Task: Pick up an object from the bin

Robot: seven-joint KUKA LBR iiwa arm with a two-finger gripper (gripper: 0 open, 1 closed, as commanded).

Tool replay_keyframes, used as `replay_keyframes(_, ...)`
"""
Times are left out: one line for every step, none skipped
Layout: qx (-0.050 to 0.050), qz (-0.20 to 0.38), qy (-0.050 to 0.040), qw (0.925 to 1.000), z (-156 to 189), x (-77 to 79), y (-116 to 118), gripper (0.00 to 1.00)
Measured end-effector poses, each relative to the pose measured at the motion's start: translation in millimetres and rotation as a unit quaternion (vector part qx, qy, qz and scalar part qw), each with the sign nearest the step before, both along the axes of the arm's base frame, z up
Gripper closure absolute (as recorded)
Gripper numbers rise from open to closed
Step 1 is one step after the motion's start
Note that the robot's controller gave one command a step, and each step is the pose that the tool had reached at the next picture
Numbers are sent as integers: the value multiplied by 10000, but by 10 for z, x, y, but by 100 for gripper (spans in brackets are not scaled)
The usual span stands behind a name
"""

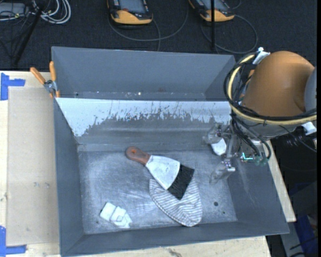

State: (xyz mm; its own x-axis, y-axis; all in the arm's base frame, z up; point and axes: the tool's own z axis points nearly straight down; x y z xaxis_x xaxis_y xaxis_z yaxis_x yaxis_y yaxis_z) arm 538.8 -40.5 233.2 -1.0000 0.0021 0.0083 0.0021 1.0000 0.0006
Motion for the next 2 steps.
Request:
replay_keyframes(-3, 4, -37, 10000, 35, 14, 1, 0)
replay_keyframes(-4, -79, -74, 9999, -397, 57, 95, 0)
